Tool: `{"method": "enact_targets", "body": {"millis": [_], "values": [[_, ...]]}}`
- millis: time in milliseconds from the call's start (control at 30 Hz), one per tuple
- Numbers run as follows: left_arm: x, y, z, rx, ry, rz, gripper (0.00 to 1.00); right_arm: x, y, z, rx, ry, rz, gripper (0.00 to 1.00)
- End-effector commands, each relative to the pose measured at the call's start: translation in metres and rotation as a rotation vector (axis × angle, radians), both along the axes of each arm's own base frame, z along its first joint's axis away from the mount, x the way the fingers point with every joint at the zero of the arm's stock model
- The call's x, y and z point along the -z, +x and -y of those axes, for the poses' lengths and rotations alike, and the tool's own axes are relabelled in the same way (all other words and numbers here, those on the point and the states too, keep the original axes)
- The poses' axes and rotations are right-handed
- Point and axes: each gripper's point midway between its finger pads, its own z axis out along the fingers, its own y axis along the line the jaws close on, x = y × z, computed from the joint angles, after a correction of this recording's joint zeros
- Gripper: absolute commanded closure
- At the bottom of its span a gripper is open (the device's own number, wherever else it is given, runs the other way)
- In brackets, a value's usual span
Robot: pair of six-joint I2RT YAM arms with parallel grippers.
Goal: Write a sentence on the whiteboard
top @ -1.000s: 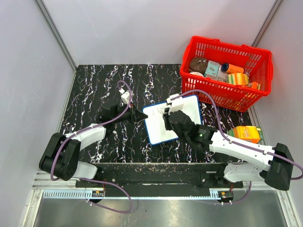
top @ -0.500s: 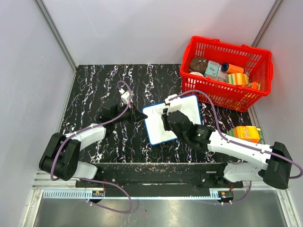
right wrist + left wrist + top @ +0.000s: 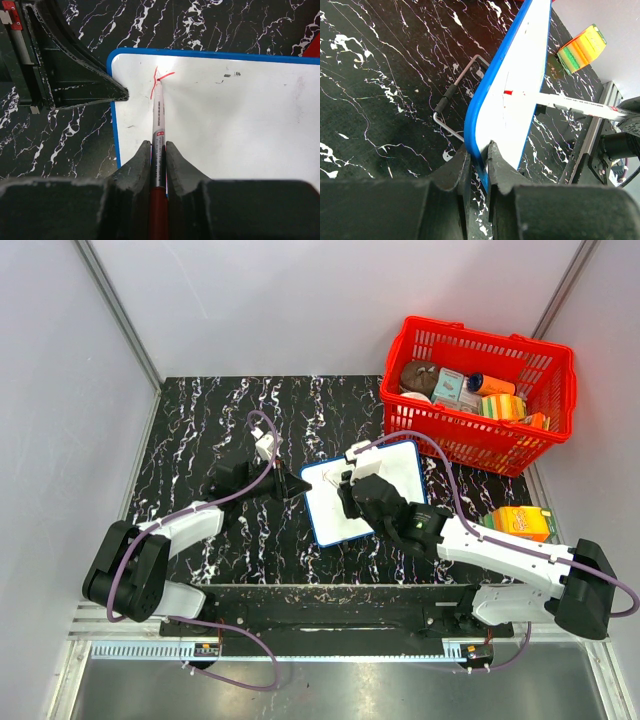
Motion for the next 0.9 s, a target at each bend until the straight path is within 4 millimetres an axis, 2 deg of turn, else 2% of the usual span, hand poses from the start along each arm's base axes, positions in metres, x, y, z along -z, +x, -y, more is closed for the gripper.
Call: {"method": "enact_targets", "body": {"millis": [0,267,867], "values": [[0.004,0.028,-0.02,-0.103,0.114,0.142,1.0,-0.003,-0.003,-0.008,-0.019,0.032,-0.01,1.0],[0.004,0.029,-0.02,-0.105,0.115,0.142,1.0,0.001,-0.005,-0.005,-0.016,0.023,-0.022,1.0],[0.005,0.029,-0.02,-0.106,0.117,0.138,1.0,0.015,-0.002,0.016,0.051,-0.078,-0.026,1.0]]}}
